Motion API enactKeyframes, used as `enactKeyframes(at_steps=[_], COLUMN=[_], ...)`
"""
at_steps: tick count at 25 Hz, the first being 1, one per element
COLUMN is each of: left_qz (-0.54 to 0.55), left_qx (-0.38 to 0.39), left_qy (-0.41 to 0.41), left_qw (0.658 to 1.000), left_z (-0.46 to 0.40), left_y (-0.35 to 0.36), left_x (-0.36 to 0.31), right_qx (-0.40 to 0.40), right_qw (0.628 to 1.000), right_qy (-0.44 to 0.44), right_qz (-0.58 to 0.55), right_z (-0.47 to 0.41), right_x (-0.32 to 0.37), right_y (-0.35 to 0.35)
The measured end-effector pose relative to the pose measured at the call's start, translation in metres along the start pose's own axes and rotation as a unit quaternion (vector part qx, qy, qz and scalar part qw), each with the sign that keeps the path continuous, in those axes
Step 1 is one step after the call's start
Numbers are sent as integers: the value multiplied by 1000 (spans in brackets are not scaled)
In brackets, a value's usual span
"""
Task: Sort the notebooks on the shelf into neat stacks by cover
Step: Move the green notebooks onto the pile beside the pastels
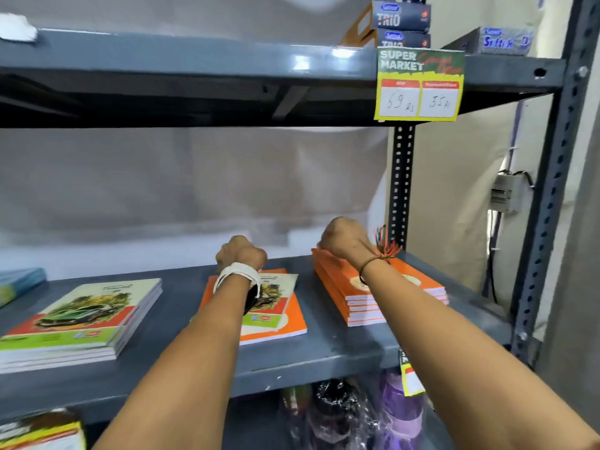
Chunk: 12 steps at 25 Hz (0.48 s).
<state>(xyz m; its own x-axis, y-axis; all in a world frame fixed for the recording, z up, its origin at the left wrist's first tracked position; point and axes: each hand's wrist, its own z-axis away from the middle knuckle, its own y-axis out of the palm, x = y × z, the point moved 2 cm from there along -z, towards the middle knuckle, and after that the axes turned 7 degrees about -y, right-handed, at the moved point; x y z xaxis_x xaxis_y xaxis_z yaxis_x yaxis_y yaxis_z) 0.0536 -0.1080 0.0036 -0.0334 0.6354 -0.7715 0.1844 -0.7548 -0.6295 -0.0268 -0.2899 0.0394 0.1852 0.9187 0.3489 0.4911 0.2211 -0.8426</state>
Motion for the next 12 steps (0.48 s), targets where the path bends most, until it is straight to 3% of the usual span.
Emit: enactKeyframes(at_steps=[4, 9, 12], left_qz=[-167, -220, -202], left_qx=[-71, 18, 56], left_qy=[6, -20, -34], left_qw=[983, 975, 977], left_z=[-2, -4, -6], left_y=[-48, -64, -62], left_x=[45, 77, 82], right_qx=[131, 93, 118], right_qw=[988, 985, 987], right_qy=[-74, -93, -69], right_qz=[37, 115, 90], right_z=[10, 21, 25], right_x=[54, 73, 69], right_y=[53, 79, 79])
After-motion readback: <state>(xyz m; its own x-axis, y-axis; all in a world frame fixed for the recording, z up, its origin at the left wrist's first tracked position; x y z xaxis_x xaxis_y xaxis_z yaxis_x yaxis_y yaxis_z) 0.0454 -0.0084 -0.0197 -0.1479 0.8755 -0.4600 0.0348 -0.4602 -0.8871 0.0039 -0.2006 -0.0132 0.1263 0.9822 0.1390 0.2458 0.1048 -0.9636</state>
